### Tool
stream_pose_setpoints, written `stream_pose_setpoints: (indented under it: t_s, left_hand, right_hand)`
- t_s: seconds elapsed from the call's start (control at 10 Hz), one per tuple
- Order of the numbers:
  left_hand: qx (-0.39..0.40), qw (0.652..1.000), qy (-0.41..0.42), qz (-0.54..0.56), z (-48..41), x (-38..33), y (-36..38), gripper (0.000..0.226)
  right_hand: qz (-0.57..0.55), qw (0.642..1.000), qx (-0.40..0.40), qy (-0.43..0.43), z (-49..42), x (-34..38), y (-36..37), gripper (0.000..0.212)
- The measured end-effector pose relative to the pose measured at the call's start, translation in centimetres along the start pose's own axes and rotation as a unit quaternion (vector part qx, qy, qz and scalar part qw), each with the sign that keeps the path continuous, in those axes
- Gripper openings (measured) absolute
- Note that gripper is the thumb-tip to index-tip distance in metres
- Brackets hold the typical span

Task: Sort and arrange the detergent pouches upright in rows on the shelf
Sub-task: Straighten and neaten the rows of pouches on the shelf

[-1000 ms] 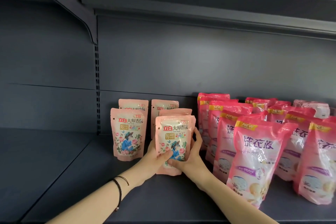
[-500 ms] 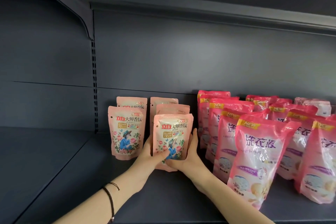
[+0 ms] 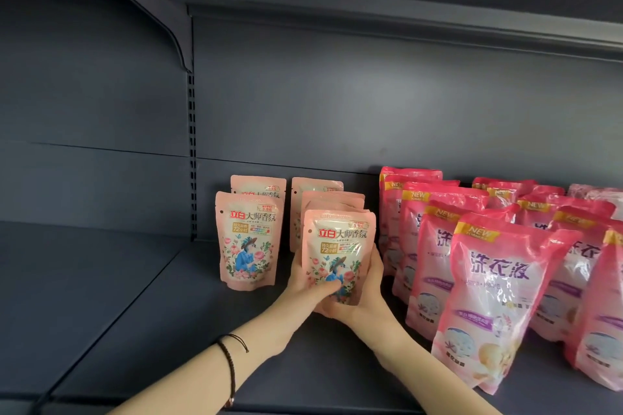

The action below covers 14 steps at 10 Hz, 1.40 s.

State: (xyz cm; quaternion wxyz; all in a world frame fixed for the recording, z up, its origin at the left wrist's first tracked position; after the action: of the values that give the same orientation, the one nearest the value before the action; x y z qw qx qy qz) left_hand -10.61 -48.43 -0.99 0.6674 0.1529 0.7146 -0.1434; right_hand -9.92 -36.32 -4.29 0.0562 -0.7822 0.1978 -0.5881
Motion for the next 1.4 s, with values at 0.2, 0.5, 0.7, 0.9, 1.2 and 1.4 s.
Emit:
stream_pose_setpoints:
  t_s: [0.2, 0.5, 0.7, 0.9, 1.2, 1.4]
  left_hand:
    - [0.022, 0.956, 0.061, -0.286, -3.2, 1.3, -3.8, 0.068]
    - [-0.028, 0.615, 0.346, -0.708, -1.3, -9.3, -7.0, 0.026]
    - [-0.048, 0.512, 0.377, -0.771, -2.8, -11.9, -11.7, 0.034]
    - [-0.017, 0.45, 0.405, -0.796, -5.1, -11.3, -16.2, 0.044]
    - [0.062, 0.673, 0.342, -0.653, -10.3, -9.5, -19.1, 0.028]
    - [0.061, 0.759, 0.316, -0.565, -10.8, -9.4, -19.2, 0.021]
  right_hand:
    - [0.183, 0.981, -0.043, -0.037, 1.3, 3.7, -2.5, 0.089]
    - [0.578, 0.795, 0.067, -0.174, -1.6, 14.7, -3.7, 0.028]
    - [0.646, 0.721, 0.113, -0.226, -5.7, 18.1, -0.3, 0.038]
    - [0.697, 0.663, 0.129, -0.24, -10.4, 18.3, 4.8, 0.041]
    - [0.72, 0.651, 0.186, -0.151, -14.2, 16.4, 7.6, 0.025]
    - [0.662, 0.728, 0.12, -0.132, -14.5, 16.3, 6.3, 0.022]
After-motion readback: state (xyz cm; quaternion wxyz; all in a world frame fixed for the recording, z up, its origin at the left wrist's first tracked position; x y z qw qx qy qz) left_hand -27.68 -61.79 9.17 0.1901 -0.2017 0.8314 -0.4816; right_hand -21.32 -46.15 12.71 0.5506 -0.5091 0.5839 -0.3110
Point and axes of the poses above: each hand's wrist, its own z-axis away from the middle knuckle, its own y-axis out of the palm, x = y × z, the point moved 6 cm from there along -z, towards the middle knuckle, and after that the axes turned 5 degrees about z, right-handed, at the moved point
